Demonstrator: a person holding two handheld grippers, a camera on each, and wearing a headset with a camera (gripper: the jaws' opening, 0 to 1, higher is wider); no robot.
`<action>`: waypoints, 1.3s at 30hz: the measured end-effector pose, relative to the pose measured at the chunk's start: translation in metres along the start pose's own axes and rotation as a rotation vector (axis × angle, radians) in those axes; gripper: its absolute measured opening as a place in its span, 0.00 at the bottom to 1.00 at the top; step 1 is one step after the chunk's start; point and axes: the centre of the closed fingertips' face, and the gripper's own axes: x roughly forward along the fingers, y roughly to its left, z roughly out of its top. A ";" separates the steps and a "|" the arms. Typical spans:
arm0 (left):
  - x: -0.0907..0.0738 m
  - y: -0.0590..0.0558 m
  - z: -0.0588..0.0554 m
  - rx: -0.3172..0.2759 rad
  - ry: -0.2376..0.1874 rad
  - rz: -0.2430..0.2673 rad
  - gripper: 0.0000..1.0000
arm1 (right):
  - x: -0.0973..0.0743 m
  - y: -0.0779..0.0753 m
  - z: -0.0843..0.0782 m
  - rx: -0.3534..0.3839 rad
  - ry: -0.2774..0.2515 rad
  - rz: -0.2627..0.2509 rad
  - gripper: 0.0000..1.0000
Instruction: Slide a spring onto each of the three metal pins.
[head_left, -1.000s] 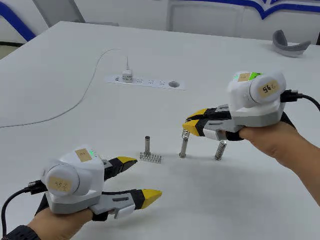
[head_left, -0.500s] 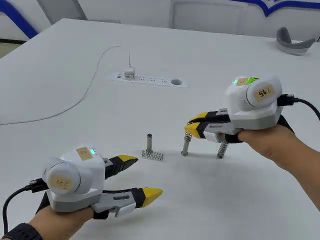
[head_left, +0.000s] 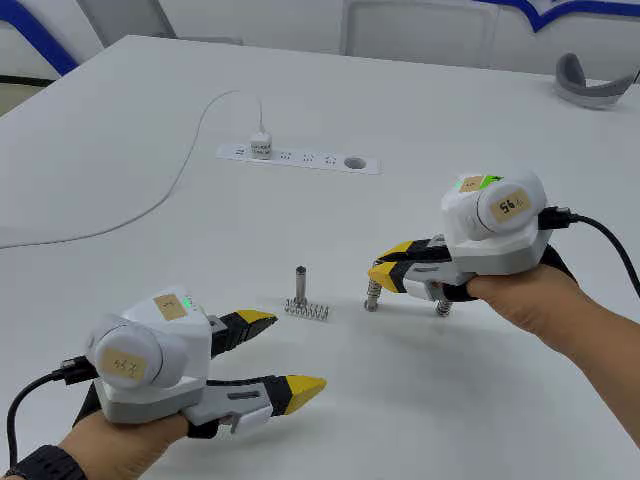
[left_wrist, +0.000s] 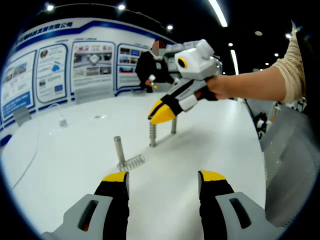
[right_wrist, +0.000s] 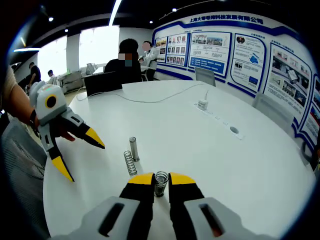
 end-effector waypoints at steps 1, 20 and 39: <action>0.000 0.000 0.000 0.000 0.000 0.000 0.56 | 0.001 0.000 -0.001 0.002 0.004 0.001 0.12; -0.002 0.002 -0.001 -0.002 -0.001 0.005 0.56 | 0.005 0.000 -0.014 0.010 0.045 -0.001 0.13; -0.001 -0.001 0.001 0.005 0.001 0.003 0.56 | -0.009 0.014 0.008 -0.043 -0.033 -0.006 0.16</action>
